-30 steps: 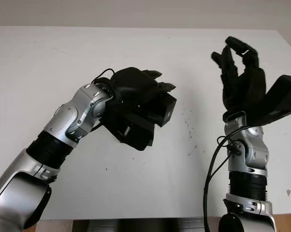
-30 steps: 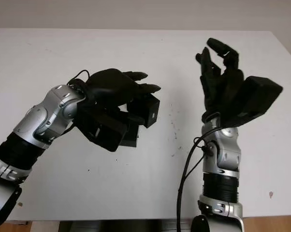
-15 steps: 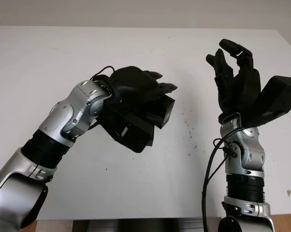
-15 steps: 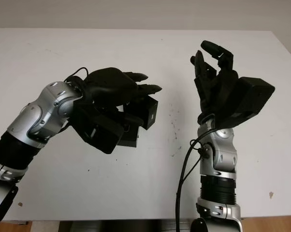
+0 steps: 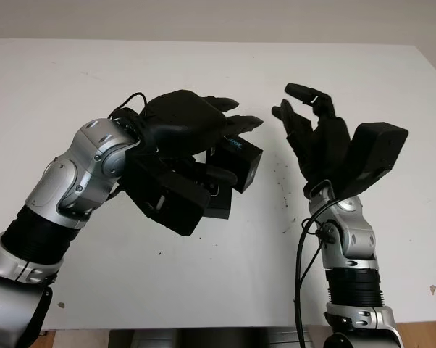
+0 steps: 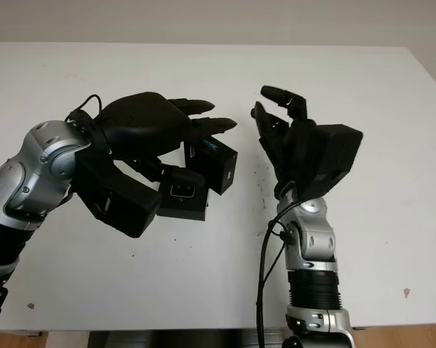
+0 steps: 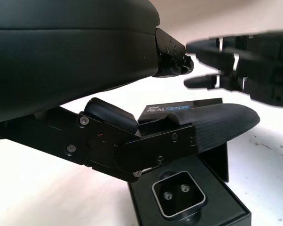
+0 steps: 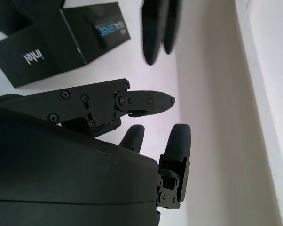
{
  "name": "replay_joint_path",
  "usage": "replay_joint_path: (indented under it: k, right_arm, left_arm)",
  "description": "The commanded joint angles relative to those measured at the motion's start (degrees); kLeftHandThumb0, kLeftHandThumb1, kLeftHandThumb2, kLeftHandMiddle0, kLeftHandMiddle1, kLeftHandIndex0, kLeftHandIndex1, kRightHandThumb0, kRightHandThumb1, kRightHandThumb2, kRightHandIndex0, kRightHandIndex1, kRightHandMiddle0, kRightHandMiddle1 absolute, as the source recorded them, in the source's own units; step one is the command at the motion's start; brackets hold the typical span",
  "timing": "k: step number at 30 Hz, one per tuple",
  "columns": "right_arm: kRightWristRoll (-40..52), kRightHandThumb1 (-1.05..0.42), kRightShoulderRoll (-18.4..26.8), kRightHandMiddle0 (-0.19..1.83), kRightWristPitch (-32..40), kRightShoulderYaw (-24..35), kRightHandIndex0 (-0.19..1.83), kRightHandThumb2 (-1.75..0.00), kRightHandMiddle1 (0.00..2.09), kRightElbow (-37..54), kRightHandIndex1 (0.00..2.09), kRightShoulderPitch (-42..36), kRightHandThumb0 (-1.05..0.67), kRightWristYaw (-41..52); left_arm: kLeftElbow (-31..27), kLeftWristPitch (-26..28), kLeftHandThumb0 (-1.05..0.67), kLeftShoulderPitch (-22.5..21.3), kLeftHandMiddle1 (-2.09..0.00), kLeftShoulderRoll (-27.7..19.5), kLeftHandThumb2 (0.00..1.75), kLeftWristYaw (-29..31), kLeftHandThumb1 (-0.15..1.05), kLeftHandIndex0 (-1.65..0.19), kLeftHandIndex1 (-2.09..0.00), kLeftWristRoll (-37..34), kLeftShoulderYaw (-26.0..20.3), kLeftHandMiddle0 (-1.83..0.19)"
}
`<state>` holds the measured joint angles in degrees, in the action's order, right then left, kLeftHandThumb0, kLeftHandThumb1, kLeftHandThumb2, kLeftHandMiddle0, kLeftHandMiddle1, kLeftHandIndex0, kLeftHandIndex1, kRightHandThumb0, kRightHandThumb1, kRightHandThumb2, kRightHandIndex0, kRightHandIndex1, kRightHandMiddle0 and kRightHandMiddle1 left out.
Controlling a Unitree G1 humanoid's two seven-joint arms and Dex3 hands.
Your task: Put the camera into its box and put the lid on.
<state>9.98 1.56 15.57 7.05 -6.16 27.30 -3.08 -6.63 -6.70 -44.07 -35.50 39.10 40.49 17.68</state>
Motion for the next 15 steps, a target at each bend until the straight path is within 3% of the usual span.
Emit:
replay_joint_path:
  k: [1,5,10,15]
  right_arm:
    - [-0.5,-1.05,0.3,-0.03,0.4,-0.2,0.04,-0.23,1.46,-0.1,1.23,-0.1,-0.25,0.3]
    - [-0.4,-1.05,0.7,-0.02,1.0,0.0,0.06,-0.23,1.44,-0.2,1.22,0.1,-0.28,1.2]
    - [-0.1,-1.05,0.8,-0.01,0.6,0.7,0.07,-0.23,1.44,-0.1,1.21,-0.2,-0.27,2.1]
    - [-0.3,-1.05,1.0,-0.02,1.1,0.8,0.07,-0.23,1.43,0.7,1.18,-0.5,-0.28,1.9]
  left_arm:
    - [-1.1,0.5,-0.88,0.8,-0.05,-0.6,0.75,0.2,1.05,-0.14,-0.05,-0.3,-1.0,-0.09]
    - [1.3,0.9,-0.9,0.4,-0.06,-0.2,0.75,-1.2,1.05,-0.14,-0.05,0.7,-0.1,-0.11]
    - [11.8,-0.5,-0.94,-2.1,-0.03,3.9,0.76,-7.8,1.05,-0.04,-0.02,4.8,3.9,-0.06]
    - [17.7,-2.1,-0.96,-4.1,-0.03,7.4,0.78,-12.4,1.05,0.03,-0.01,7.0,6.5,-0.01]
